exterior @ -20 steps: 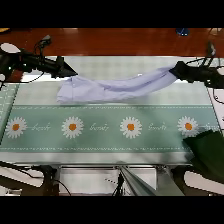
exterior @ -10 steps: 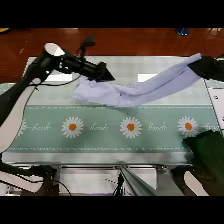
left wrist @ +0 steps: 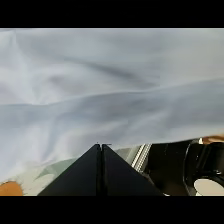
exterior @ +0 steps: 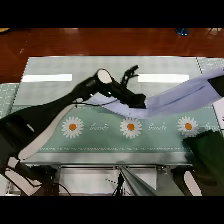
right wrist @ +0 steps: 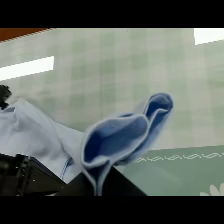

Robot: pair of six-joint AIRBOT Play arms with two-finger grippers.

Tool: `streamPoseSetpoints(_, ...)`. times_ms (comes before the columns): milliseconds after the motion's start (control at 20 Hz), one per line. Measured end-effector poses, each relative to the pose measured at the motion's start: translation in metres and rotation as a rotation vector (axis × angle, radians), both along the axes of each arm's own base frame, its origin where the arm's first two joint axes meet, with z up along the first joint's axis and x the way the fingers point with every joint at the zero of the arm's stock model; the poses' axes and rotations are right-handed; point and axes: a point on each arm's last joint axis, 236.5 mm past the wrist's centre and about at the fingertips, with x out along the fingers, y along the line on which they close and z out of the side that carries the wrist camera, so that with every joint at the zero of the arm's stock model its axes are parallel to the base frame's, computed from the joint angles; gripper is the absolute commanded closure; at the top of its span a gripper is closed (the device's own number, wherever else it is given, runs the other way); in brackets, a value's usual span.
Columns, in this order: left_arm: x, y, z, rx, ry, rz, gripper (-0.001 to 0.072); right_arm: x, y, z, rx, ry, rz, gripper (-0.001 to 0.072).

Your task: Fold the shirts.

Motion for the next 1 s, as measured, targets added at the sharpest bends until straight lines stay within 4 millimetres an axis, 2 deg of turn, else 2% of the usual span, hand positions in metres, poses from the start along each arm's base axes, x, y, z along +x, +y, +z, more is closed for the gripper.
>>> streamPoseSetpoints(150, -0.026, -0.034, -0.025, -0.003, 0.051, 0.006, 0.0687, -0.010, -0.001, 0.004, -0.004, -0.006, -0.014, 0.0678)
streamPoseSetpoints(350, -0.043, -0.068, -0.038, -0.051, 0.128, 0.061, 0.0688, -0.020, 0.000, 0.006, -0.007, -0.006, -0.017, 0.0679)
streamPoseSetpoints(450, -0.037, -0.071, -0.036, -0.073, 0.131, 0.085, 0.0689, -0.022, -0.001, 0.006, -0.015, -0.004, -0.020, 0.0678)
streamPoseSetpoints(550, -0.019, -0.063, -0.023, -0.104, 0.111, 0.105, 0.0689, -0.023, -0.004, 0.005, -0.027, -0.001, -0.027, 0.0679)
streamPoseSetpoints(650, 0.009, -0.042, 0.003, -0.135, 0.058, 0.125, 0.0690, -0.023, -0.007, 0.005, -0.043, -0.004, -0.031, 0.0679)
streamPoseSetpoints(750, 0.040, -0.008, 0.035, -0.150, -0.021, 0.140, 0.0689, -0.017, -0.007, 0.007, -0.049, -0.020, -0.026, 0.0679)
streamPoseSetpoints(900, 0.095, 0.064, 0.095, -0.148, -0.199, 0.226, 0.0690, 0.003, 0.000, 0.008, -0.016, -0.043, 0.010, 0.0679)
streamPoseSetpoints(1000, 0.120, 0.118, 0.131, -0.124, -0.309, 0.288, 0.0689, 0.023, 0.007, 0.007, 0.021, -0.062, 0.033, 0.0679)
